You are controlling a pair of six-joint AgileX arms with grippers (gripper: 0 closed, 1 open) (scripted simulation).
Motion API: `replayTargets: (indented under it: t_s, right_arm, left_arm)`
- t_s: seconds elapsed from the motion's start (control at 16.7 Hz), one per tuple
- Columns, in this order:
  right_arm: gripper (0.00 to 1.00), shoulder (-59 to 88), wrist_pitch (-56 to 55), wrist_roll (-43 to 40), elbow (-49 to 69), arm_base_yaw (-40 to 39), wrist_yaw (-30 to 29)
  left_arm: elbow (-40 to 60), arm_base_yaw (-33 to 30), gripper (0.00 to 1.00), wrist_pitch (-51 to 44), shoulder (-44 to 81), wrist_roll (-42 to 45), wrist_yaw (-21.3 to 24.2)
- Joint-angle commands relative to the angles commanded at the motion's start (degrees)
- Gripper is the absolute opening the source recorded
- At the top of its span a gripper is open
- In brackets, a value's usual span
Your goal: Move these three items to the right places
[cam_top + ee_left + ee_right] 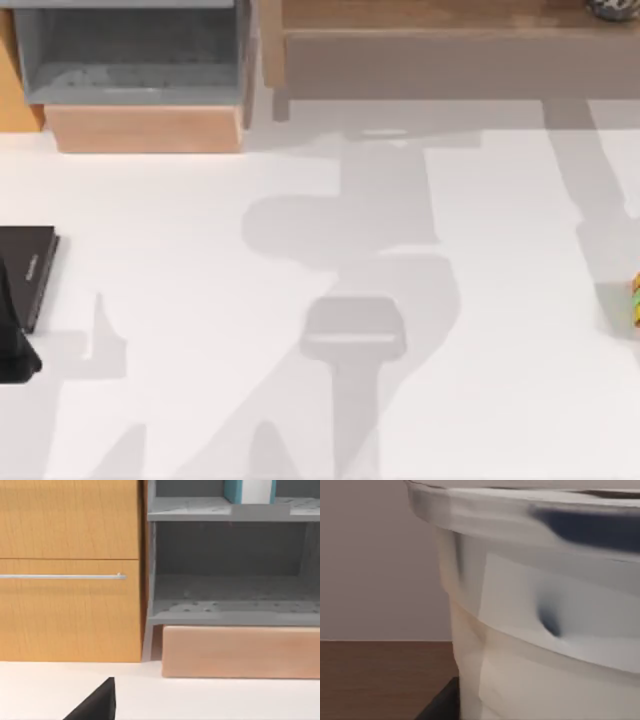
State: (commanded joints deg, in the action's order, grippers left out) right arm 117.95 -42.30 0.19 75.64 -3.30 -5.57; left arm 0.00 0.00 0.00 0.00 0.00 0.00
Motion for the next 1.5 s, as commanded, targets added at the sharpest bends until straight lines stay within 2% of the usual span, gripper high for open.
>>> replayTargets:
  t_s: [0.36,0.78,1.14,1.32,1.5]
  right_arm:
    - [0.00,-2.3,-0.5,0.1,-2.3,-0.3,-0.1]
    - [0.00,-15.5,-3.6,0.2,-19.3,-1.2,-0.9]
    - [0.00,-16.2,-4.0,0.3,-20.2,-0.9,-0.7]
    - [0.00,-16.9,-7.7,0.1,-21.7,2.9,2.8]
    - [0.00,-15.8,-14.4,-0.2,-24.8,10.1,9.4]
  left_arm:
    - [0.0,0.0,1.00,0.0,0.0,0.0,0.0]
    - [0.0,0.0,1.00,0.0,0.0,0.0,0.0]
    - [0.0,0.0,1.00,0.0,0.0,0.0,0.0]
    - [0.0,0.0,1.00,0.0,0.0,0.0,0.0]
    - [0.0,0.0,1.00,0.0,0.0,0.0,0.0]
